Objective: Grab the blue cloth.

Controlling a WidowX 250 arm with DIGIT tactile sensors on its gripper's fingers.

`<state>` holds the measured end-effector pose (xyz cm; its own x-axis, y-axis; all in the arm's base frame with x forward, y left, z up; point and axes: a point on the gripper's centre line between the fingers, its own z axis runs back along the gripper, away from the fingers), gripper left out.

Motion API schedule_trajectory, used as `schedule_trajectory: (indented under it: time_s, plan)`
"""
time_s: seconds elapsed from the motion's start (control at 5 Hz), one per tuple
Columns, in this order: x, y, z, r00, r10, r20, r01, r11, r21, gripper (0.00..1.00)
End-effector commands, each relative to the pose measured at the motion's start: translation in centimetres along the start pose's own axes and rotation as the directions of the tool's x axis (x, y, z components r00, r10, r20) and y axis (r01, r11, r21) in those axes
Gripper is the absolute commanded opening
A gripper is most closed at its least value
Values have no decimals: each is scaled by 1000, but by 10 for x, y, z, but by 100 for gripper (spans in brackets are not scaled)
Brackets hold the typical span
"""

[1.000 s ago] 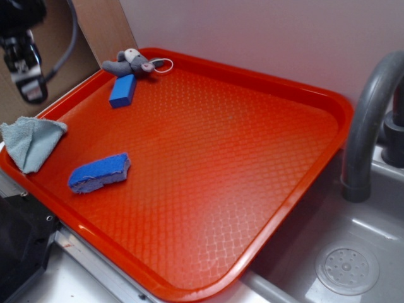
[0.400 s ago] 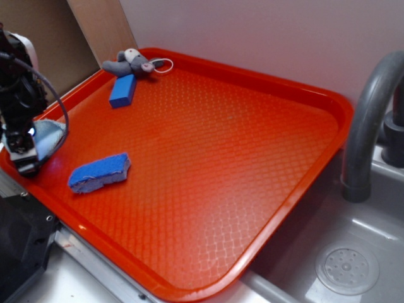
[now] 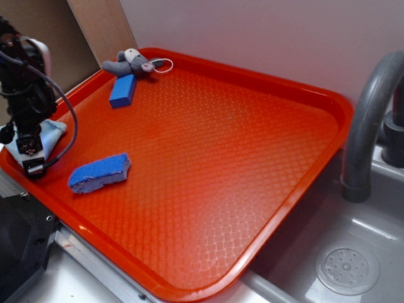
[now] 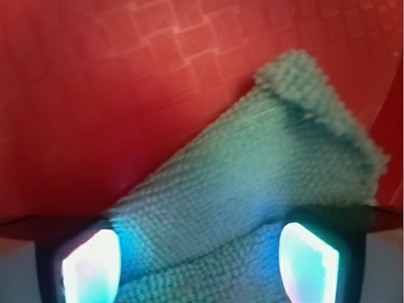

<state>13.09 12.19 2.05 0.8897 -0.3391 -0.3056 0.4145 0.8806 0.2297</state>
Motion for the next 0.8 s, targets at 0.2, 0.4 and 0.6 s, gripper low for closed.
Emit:
schedule_trajectory:
  time_s: [0.2, 0.4, 0.6]
  plan:
    - [1, 11, 7, 998, 59, 2, -59, 998, 0, 0]
    - [6, 15, 11, 998, 57, 0, -57, 998, 11, 0]
    - [8, 15, 14, 999, 50, 0, -50, 999, 10, 0]
